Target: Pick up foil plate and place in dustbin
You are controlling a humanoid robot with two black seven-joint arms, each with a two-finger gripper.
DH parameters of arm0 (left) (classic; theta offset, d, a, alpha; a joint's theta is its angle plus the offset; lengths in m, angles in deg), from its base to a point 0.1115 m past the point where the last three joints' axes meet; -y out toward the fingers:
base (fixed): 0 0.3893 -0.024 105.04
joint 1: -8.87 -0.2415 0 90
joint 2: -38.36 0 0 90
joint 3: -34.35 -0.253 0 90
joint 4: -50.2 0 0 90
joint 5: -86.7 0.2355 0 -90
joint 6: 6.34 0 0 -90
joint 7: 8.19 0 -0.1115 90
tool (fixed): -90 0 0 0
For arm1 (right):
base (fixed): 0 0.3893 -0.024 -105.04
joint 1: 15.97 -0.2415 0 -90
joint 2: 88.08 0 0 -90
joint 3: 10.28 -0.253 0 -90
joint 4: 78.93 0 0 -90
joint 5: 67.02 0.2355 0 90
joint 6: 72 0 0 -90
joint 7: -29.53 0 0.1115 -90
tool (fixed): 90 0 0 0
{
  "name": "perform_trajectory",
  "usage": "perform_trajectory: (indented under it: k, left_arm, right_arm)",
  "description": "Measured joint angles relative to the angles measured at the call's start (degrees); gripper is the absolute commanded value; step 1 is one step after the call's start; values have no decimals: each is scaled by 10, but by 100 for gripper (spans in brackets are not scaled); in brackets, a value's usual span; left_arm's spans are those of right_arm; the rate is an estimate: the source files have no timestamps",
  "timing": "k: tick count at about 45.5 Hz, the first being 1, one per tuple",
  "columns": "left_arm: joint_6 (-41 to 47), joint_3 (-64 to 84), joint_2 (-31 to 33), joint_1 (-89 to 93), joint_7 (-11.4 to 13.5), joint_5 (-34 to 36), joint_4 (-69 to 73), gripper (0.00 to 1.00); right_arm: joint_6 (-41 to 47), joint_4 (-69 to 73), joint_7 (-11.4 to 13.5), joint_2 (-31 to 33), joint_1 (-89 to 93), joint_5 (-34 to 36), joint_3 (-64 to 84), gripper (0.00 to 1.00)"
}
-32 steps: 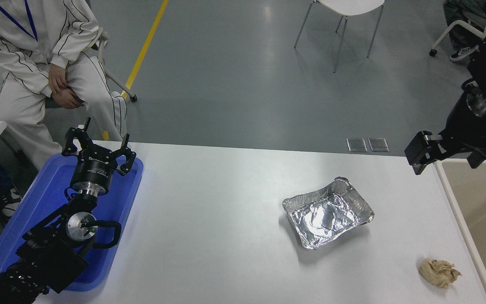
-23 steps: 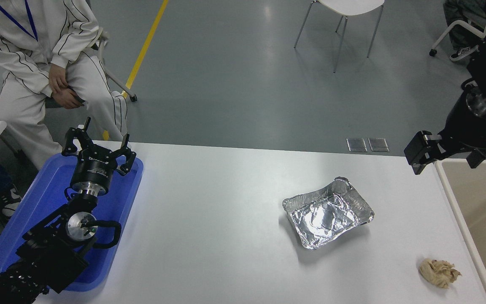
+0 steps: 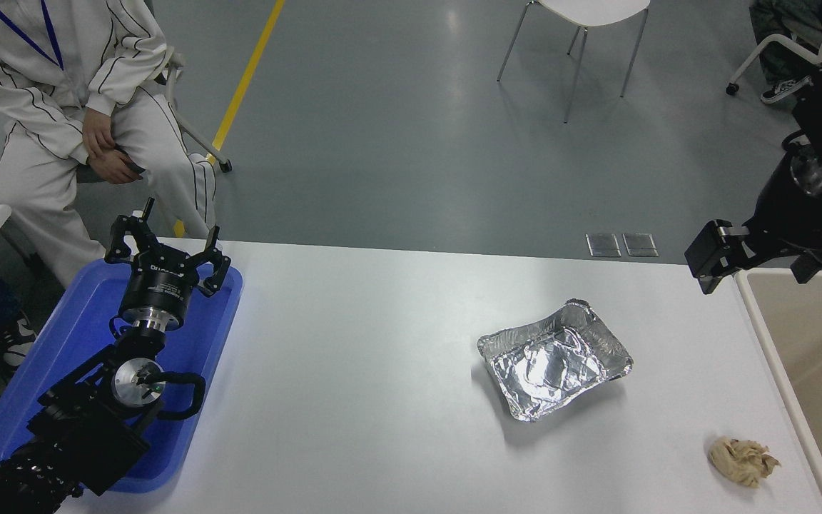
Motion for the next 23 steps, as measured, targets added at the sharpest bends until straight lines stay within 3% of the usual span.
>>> perform_trajectory:
  k: [23]
  left_arm:
    - [0, 0, 0, -1, 0, 0, 0, 100]
  right_arm:
    - [0, 0, 0, 0, 0, 0, 0, 100]
